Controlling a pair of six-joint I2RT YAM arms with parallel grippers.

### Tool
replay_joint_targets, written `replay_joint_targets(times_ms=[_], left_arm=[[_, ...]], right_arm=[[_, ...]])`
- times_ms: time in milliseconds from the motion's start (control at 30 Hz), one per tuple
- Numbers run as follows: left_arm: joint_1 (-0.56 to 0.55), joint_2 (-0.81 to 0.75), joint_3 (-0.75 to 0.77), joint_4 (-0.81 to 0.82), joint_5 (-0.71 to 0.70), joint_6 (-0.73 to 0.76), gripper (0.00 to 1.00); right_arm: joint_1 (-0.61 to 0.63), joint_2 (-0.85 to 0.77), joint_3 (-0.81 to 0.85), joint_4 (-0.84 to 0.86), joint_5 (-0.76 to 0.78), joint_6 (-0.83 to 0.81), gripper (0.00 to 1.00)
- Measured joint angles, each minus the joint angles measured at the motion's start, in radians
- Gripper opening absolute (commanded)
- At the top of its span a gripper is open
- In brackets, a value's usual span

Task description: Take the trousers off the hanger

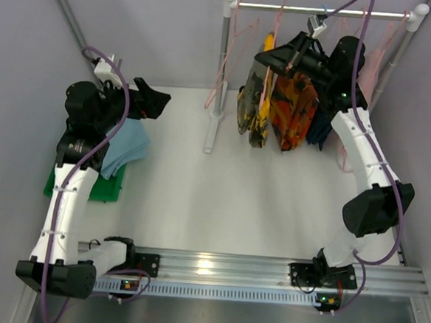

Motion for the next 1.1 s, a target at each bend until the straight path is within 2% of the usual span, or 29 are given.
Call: replay_joint_targets(times_ms=[133,233,367,533,767,900,1100], left_arm=[[-0.017,0.0,-0.003,0.037,0.029,0.048,0.99],[-0.117,-0.009,-0.011,0.052,-0.01,0.128,0.99],[-0.359,-0.064,-0.089,0.087,-0.114,0.266,0.99],[-0.64,-0.116,-0.213,0.18,-0.355,0.424,0.99],[-0.943,-0.085,-0.312,0.353,-0.658,0.504,0.99],[-1.03,-0.054,-0.361,0.482,-0.739,0.534,0.99],[-1.043,0.055,-0.367,0.675,-0.803,0.571,0.99]], right_arm=[[0.0,-0.077,-0.052,0.018,-0.006,0.017,0.0],[0.0,-0.137,-0.101,0.029,-0.007,0.034,0.0],[0.0,-0.208,-0.174,0.042,-0.01,0.056,0.0],[0.0,-0.277,-0.253,0.043,-0.025,0.076,0.0],[0.0,-0.341,-0.301,0.042,-0.086,0.074,0.0],[0.0,-0.372,-0.312,0.042,-0.118,0.061,0.0],[0.0,-0.418,-0.322,0.018,-0.135,0.025,0.0]])
